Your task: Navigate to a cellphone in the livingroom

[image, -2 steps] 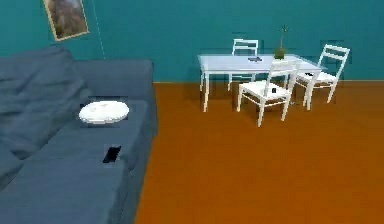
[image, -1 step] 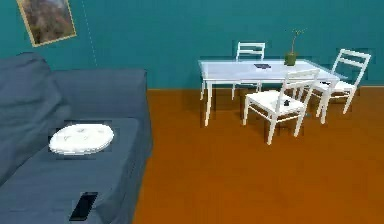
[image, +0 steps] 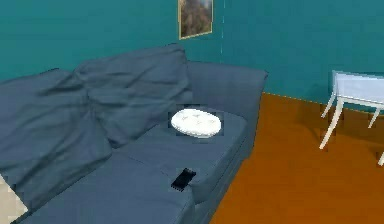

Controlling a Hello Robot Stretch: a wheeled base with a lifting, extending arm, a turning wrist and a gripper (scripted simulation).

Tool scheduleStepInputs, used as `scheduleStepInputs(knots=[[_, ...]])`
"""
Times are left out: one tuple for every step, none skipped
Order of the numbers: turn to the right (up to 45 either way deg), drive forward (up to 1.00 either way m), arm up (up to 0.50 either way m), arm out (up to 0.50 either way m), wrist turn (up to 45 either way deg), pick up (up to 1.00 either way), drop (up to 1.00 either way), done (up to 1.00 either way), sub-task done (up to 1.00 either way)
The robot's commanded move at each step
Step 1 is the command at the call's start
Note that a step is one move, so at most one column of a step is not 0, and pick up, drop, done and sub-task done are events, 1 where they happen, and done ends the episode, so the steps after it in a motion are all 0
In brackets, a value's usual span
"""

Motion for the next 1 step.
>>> scheduleStepInputs(knots=[[0.0,0.0,0.0,0.0,0.0,0.0,0.0,1.0,0.0]])
